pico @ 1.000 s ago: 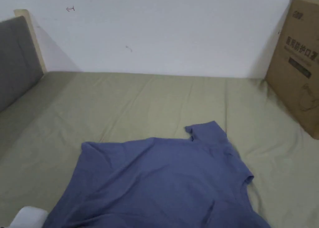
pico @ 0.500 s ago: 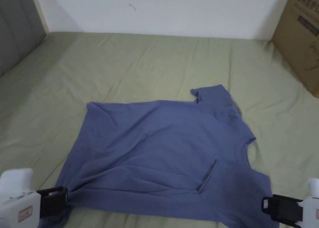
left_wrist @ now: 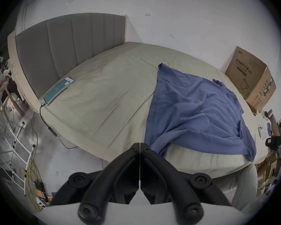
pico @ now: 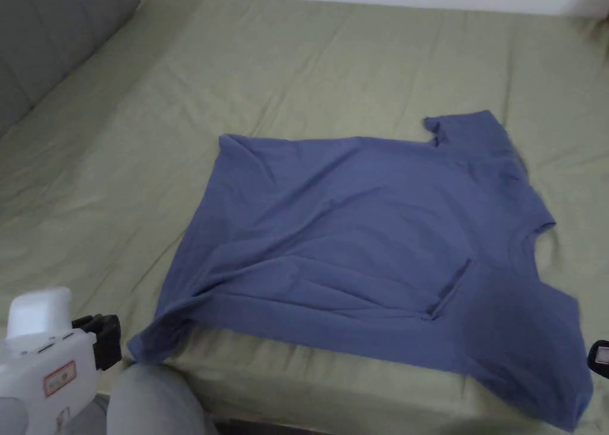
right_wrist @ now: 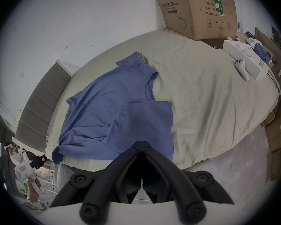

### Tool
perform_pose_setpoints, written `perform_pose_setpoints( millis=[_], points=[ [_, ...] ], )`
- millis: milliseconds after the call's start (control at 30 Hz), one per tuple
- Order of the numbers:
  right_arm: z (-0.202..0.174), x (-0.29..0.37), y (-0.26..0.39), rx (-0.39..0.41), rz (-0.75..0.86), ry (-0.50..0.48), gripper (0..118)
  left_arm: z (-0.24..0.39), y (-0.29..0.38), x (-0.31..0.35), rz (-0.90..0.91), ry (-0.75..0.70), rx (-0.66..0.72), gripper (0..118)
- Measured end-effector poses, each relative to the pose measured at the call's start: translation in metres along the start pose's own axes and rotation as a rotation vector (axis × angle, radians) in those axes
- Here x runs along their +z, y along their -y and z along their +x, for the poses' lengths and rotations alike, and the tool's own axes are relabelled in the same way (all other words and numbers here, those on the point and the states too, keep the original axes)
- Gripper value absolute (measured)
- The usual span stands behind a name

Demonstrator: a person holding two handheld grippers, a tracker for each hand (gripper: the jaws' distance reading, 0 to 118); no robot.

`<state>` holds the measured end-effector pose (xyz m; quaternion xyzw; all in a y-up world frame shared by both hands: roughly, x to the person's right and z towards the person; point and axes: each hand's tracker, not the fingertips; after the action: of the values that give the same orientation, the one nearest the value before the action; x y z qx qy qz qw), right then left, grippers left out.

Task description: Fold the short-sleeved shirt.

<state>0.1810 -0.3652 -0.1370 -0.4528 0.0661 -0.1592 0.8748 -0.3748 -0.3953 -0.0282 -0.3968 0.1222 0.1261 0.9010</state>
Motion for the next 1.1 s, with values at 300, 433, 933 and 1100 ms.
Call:
perform_pose_setpoints(
  millis=[300, 433, 933, 1100],
  points=[
    [0.009, -0.014, 0.005, -0.044, -0.058, 0.019, 0, 0.019, 0.003, -0.031, -0.05, 0.086, -0.104, 99],
    [0.013, -0.02, 0.007, -0.056, -0.083, 0.02, 0, 0.016, 0.001, -0.051, -0.114, 0.063, -0.065, 6],
    [0.038, -0.073, 0.02, -0.031, -0.251, 0.118, 51, 0.036, -0.009, -0.042, -0.124, 0.089, -0.091, 2],
    [0.04, -0.081, 0.021, -0.09, -0.255, 0.096, 7, 0.04, -0.013, -0.041, -0.129, 0.071, -0.137, 2]
  ],
)
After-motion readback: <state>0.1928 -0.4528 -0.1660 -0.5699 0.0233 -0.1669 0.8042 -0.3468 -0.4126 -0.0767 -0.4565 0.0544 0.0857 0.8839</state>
